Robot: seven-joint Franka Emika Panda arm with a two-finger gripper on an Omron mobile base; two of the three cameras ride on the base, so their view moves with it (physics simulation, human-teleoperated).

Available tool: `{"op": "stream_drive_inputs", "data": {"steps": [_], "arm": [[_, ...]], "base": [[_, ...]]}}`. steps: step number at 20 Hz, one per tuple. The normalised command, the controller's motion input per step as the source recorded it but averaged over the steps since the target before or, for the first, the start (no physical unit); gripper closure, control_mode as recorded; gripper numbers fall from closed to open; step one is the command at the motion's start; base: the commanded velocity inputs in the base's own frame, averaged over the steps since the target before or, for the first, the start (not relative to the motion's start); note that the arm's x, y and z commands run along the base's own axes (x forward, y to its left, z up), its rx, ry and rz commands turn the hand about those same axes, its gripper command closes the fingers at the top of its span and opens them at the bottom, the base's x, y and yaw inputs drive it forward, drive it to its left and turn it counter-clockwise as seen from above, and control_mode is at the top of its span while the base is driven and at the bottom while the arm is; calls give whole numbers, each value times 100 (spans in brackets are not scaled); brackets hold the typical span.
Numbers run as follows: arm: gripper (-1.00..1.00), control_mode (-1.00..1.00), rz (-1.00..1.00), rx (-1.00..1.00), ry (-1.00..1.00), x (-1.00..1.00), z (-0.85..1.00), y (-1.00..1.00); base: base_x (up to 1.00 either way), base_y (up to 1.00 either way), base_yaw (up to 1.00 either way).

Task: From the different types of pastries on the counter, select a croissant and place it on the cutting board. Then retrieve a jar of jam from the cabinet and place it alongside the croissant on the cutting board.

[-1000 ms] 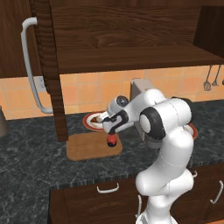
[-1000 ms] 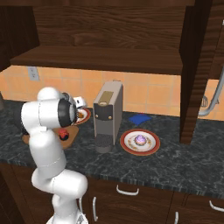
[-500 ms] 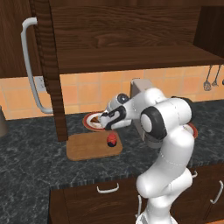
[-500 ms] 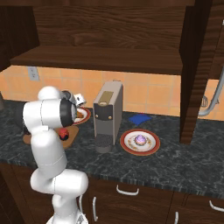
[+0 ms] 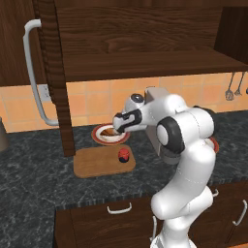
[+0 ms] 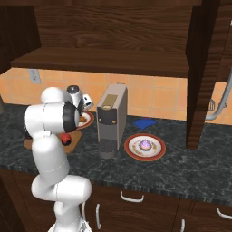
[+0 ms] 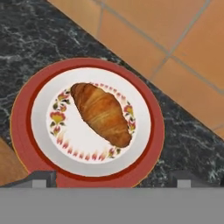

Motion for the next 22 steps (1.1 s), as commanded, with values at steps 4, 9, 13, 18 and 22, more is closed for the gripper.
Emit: {"op": "stream_drive_inputs", "data": {"steps": [4, 9, 13, 18, 22], "arm": [[-100, -100, 0, -19, 29, 0, -3, 40], [-100, -100, 0, -4, 3, 0, 0, 23], [-100, -100, 0, 0, 3, 0, 0, 20], [-100, -100, 15, 0, 5, 20, -10, 0], [-100, -100, 27, 1, 6, 46, -13, 0]], "base": [[0, 0, 0], [0, 0, 0], [0, 0, 0], [0, 0, 0], [0, 0, 0]]}}
